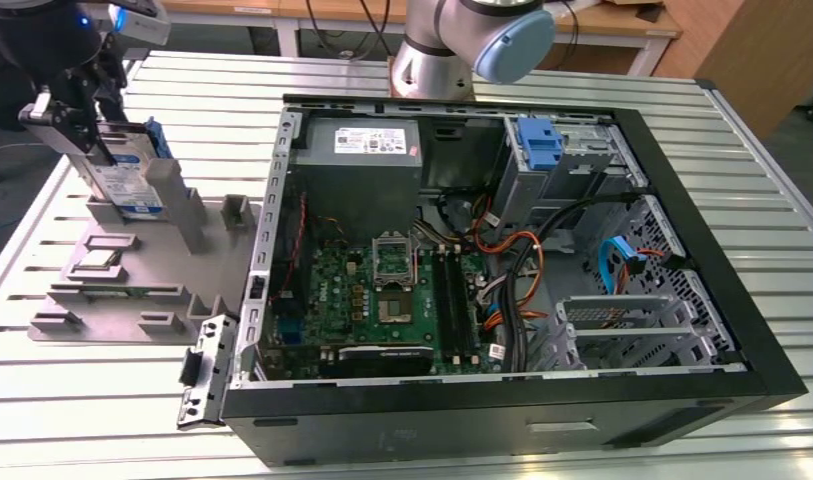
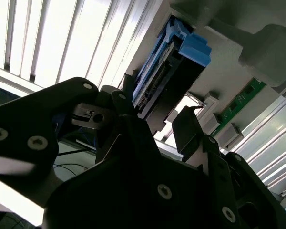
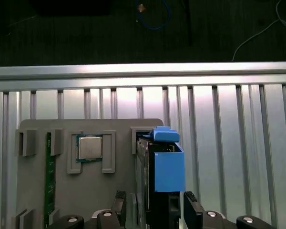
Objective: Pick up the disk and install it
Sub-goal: 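Pick up the disk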
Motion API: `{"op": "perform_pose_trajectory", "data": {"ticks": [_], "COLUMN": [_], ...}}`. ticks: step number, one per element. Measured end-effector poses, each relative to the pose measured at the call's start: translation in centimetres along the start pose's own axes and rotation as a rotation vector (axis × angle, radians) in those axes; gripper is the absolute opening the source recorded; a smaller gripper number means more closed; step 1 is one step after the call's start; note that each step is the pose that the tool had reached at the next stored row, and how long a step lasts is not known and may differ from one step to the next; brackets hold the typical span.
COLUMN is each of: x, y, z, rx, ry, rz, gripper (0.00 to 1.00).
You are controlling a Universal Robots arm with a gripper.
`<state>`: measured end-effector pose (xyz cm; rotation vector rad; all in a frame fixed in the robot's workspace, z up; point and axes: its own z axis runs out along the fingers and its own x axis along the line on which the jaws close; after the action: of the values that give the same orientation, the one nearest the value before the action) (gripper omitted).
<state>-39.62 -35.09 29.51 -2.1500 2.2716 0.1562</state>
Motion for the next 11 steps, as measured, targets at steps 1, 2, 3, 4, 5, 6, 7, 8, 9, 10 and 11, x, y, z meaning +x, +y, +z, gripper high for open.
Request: {"op": "perform_pose_trajectory", "data": {"ticks": [1, 2, 3, 4, 5, 6, 7, 8, 9, 10, 11], "x": [-0.01, -0.01, -0.02, -0.03, -0.04, -0.04, -0.05, -0.05, -0.05, -0.05, -0.05], "y": [0.0, 0.0, 0.0, 0.01, 0.02, 0.02, 0.02, 0.02, 0.02, 0.02, 0.02], "z": [0.0, 0.0, -0.05, -0.15, -0.26, -0.34, -0.35, -0.35, -0.34, -0.35, -0.35], "rx": [0.0, -0.0001, -0.0004, -0.0004, -0.0005, -0.0004, -0.0002, -0.0001, 0.0, -0.0001, -0.0002], "ry": [0.0, 0.0001, 0.0002, 0.0002, 0.0003, 0.0002, 0.0001, 0.0, 0.0, 0.0, 0.0001], "rz": [-0.001, -0.002, -0.002, -0.002, -0.002, -0.003, -0.003, -0.003, -0.003, -0.003, -0.003], "gripper": [0.59, 0.59, 0.59, 0.59, 0.59, 0.59, 0.59, 0.59, 0.59, 0.59, 0.59]}}
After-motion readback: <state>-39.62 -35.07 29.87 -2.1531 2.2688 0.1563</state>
